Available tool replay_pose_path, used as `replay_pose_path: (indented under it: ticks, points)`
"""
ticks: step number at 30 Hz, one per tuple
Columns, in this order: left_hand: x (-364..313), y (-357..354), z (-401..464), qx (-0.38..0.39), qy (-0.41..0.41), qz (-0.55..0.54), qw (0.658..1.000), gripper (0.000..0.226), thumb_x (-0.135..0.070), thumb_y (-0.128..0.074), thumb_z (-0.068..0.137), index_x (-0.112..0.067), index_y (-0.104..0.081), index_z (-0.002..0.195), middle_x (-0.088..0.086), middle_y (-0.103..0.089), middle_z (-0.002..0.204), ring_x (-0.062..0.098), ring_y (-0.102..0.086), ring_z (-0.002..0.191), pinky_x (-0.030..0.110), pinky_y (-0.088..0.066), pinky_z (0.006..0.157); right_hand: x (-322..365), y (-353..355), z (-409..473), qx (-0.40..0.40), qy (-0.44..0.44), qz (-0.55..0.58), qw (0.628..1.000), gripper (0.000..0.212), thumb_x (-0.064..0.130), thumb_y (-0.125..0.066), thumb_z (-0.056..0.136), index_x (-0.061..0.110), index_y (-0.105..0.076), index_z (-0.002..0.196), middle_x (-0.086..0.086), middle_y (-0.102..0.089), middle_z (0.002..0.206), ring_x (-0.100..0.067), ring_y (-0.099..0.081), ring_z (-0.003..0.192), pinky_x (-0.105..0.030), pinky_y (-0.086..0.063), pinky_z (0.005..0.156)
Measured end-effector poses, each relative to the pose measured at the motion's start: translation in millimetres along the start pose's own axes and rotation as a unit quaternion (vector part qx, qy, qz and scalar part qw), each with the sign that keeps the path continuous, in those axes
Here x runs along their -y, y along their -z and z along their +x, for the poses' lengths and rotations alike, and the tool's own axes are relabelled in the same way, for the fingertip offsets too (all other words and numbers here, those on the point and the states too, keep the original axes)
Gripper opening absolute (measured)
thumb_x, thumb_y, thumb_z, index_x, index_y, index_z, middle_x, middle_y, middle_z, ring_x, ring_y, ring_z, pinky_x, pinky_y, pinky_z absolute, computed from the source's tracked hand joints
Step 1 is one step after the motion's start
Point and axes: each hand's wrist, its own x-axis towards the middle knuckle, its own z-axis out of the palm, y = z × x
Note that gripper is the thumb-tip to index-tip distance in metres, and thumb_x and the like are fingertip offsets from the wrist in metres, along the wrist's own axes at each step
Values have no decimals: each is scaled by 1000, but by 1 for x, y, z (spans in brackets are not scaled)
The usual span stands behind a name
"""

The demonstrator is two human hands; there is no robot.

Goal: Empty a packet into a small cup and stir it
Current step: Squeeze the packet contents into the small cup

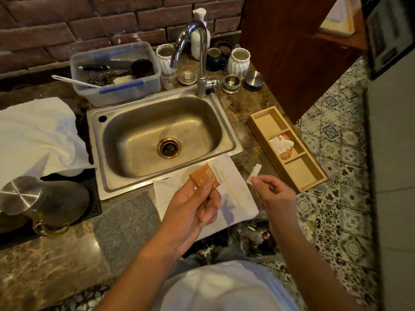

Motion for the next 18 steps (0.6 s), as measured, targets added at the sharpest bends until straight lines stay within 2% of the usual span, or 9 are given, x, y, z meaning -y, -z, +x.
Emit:
replay_pose_path:
  ticks: [3,6,8,16,18]
  points:
    - [7,-8,8,-5,15,27,1000,19,-20,-55,98,-17,-74,96,10,-57,65,9,-37,40,27,-20,49,-21,16,21,-47,-38,-11,998,8,25,-74,90,21,-78,95,6,-74,74,-9,-61,67,-24,-50,60]
    - [11,-17,17,-16,21,81,996,21,-24,-57,97,-16,-76,91,7,-56,63,8,-36,43,23,-25,50,-42,27,45,-83,-68,-46,993,15,28,-73,90,18,-78,101,0,-75,86,-13,-66,75,-30,-57,68]
    - [13,-22,22,-28,23,96,995,20,-26,-61,95,-15,-76,88,7,-56,63,8,-35,44,21,-29,50,-56,32,59,-85,-77,-73,991,18,31,-72,91,18,-77,103,0,-75,87,-16,-68,78,-37,-60,74]
    - [20,-30,41,-57,31,72,995,23,-32,-62,94,-11,-72,91,11,-58,68,10,-43,45,24,-31,50,-98,39,111,-61,-119,-150,980,19,28,-68,94,15,-78,102,4,-72,81,-13,-66,79,-33,-54,72]
    - [22,-32,44,-55,33,71,995,23,-30,-61,95,-11,-73,92,11,-58,67,10,-43,45,23,-32,50,-105,40,119,-54,-124,-164,977,17,29,-69,93,16,-79,100,4,-72,80,-13,-66,79,-34,-55,76]
